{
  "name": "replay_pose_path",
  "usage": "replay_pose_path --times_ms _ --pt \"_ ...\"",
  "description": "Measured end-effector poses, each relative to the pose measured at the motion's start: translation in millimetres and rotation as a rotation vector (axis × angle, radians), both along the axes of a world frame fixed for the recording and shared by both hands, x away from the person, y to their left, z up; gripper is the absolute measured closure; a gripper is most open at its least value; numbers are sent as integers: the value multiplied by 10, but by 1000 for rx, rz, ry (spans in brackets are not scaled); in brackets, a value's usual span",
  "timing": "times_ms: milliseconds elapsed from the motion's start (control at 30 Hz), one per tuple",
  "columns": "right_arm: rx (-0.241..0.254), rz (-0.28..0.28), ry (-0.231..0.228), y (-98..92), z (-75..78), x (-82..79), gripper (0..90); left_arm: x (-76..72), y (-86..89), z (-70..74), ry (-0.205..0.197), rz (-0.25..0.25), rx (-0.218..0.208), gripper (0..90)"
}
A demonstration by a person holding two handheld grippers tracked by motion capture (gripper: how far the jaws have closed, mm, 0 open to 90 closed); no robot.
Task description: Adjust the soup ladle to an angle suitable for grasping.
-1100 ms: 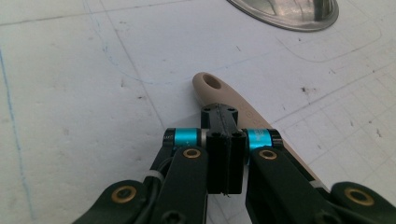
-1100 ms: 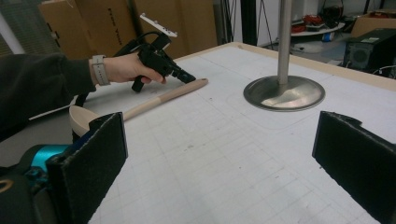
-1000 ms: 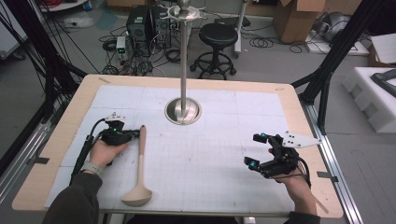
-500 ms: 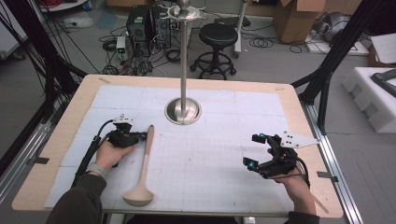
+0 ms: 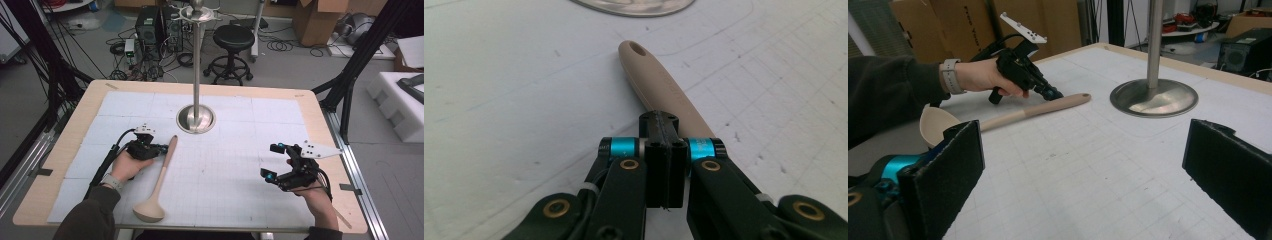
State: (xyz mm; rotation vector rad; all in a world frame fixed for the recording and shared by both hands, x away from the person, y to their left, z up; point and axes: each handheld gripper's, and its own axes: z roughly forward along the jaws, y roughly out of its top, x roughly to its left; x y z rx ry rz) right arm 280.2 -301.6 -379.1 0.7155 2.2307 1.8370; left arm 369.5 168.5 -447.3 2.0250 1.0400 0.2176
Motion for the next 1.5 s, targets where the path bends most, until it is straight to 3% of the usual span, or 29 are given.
replay_pose_path --times_ms 100,267,467,667,900,1100,1400,1500 --pt "1 0 -4 -1 1 1 22 -32 -89 22 -9 -31 26 899" --pt "9 -4 -2 -15 6 -3 22 -81 -195 32 -12 -73 30 900" --pt "2 1 -5 -8 0 1 22 -125 -255 27 14 -108 23 900" --pt "3 -1 -4 -8 -1 1 22 -172 -317 55 27 -156 52 900" --pt "3 -1 -6 -10 -1 2 22 -223 -389 65 32 -191 55 900" --pt "3 -1 -3 -11 0 -1 22 -195 -440 87 33 -189 86 899" --pt "11 0 -3 -16 5 -6 22 -8 -563 153 32 -164 78 899" --pt "18 1 -5 -31 11 -13 22 51 -630 158 33 -163 105 898"
